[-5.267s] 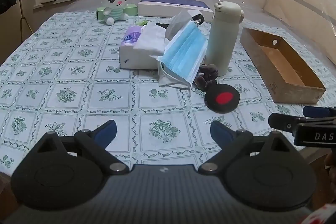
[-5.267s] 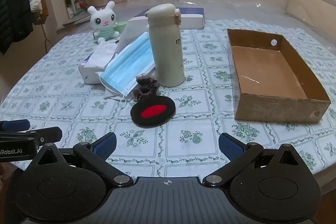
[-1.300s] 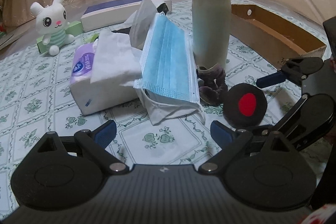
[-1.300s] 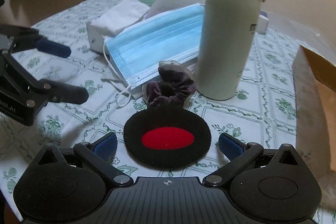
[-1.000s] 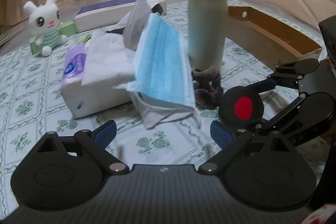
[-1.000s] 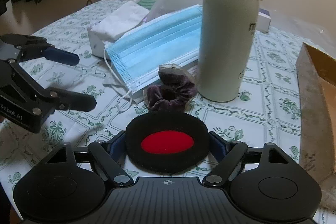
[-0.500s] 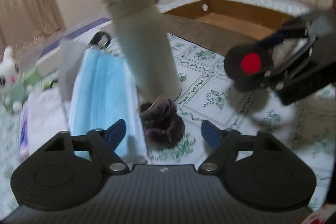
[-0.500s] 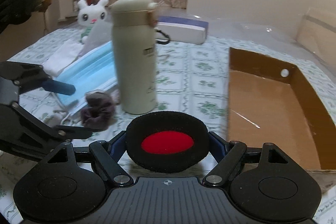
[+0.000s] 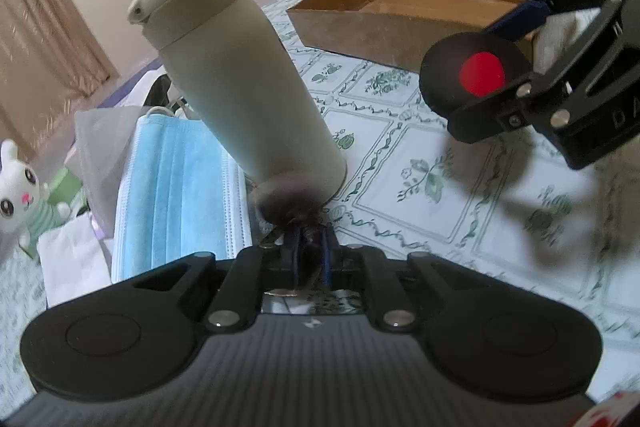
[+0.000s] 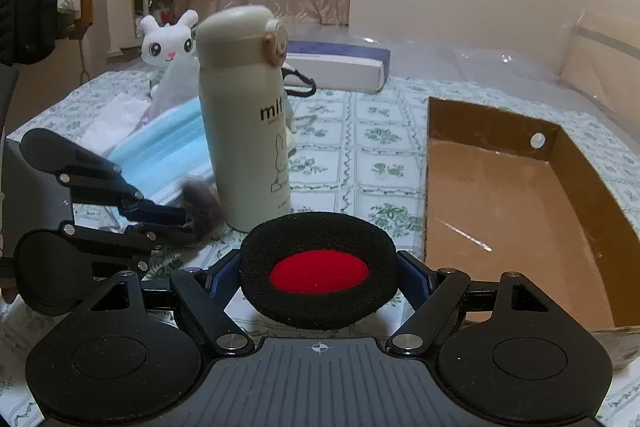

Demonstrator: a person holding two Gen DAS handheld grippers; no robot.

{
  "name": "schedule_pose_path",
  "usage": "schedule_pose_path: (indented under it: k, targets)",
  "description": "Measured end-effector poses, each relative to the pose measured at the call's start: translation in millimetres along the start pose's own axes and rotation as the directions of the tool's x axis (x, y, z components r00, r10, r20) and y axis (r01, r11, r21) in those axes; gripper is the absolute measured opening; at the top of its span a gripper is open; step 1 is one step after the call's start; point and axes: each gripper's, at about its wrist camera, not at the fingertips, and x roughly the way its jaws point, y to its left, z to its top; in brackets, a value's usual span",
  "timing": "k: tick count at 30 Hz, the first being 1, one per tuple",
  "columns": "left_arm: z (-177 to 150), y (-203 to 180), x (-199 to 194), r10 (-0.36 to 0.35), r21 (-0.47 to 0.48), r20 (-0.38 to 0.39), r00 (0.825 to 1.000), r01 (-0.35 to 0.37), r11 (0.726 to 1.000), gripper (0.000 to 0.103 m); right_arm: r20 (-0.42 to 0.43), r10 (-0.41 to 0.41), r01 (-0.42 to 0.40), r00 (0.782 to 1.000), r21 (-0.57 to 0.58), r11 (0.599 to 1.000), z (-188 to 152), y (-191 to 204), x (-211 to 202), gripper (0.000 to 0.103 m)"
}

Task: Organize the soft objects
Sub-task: 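Carry the pad into the cardboard box with the right gripper while the left drops the scrunchie there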

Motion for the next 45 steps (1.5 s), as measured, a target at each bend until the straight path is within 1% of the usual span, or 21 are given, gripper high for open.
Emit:
schedule_pose_path:
  k: [4, 8, 11, 15, 19, 21, 24, 27, 29, 31, 34, 37, 39, 41, 43, 45]
  targets:
    - [5, 5, -16, -0.024, -0.101, 0.015, 1.000, 0.026, 0.995, 0.008, 0.025, -0.008, 0.008, 1.000, 0.002, 1.000, 3, 0, -15, 0.080]
    - [11, 5, -39, -0.042, -0.199, 0.038, 0.998, 0.049, 0.979, 0.008, 0.056, -0.030, 0.029, 0.998, 0.015, 0.999, 6, -2, -34, 0.080]
    - [18, 4, -58, -0.061, -0.266, 0.060, 0.996, 0.075, 0.961, 0.008, 0.084, -0.062, 0.060, 0.995, 0.032, 0.998, 8, -11, -50, 0.080]
    - [40, -4, -71, -0.080, -0.312, 0.105, 0.991, 0.109, 0.944, 0.008, 0.106, -0.132, 0.124, 0.986, 0.078, 0.989, 10, -37, -66, 0.080]
    - [71, -15, -72, -0.100, -0.327, 0.162, 0.982, 0.149, 0.933, 0.008, 0.103, -0.218, 0.204, 0.970, 0.133, 0.970, 13, -75, -75, 0.080]
    - [89, -24, -69, -0.113, -0.324, 0.193, 0.975, 0.172, 0.930, 0.008, 0.095, -0.249, 0.232, 0.964, 0.159, 0.960, 13, -94, -75, 0.080]
    - [115, -38, -58, -0.137, -0.309, 0.229, 0.964, 0.205, 0.929, 0.008, 0.067, -0.283, 0.266, 0.957, 0.190, 0.945, 11, -119, -70, 0.080]
    - [134, -51, -41, -0.169, -0.306, 0.245, 0.955, 0.241, 0.921, 0.009, 0.045, -0.299, 0.282, 0.953, 0.224, 0.933, 4, -141, -66, 0.080]
    - [143, -61, -29, -0.190, -0.309, 0.250, 0.949, 0.265, 0.913, 0.013, 0.034, -0.301, 0.284, 0.953, 0.245, 0.927, -1, -154, -63, 0.080]
    - [149, -67, -19, -0.206, -0.315, 0.256, 0.944, 0.283, 0.906, 0.034, 0.028, -0.299, 0.282, 0.954, 0.259, 0.924, -5, -163, -61, 0.080]
    - [152, -77, -5, -0.207, -0.315, 0.242, 0.948, 0.278, 0.907, 0.035, 0.027, -0.285, 0.268, 0.958, 0.274, 0.924, -11, -172, -57, 0.080]
    - [148, -79, 0, -0.205, -0.317, 0.227, 0.952, 0.271, 0.909, 0.035, 0.034, -0.262, 0.242, 0.964, 0.285, 0.928, -14, -175, -53, 0.080]
    - [144, -78, 0, -0.193, -0.331, 0.222, 0.956, 0.260, 0.907, 0.035, 0.041, -0.240, 0.218, 0.970, 0.291, 0.931, -15, -176, -50, 0.082]
    - [138, -75, -1, -0.177, -0.344, 0.216, 0.960, 0.245, 0.906, 0.035, 0.053, -0.227, 0.202, 0.973, 0.292, 0.935, -15, -176, -45, 0.088]
    - [135, -71, -4, -0.164, -0.354, 0.214, 0.963, 0.233, 0.906, 0.035, 0.066, -0.227, 0.199, 0.972, 0.291, 0.936, -15, -174, -46, 0.092]
    - [131, -68, -7, -0.149, -0.363, 0.212, 0.966, 0.219, 0.906, 0.035, 0.068, -0.230, 0.200, 0.971, 0.296, 0.934, -14, -174, -46, 0.093]
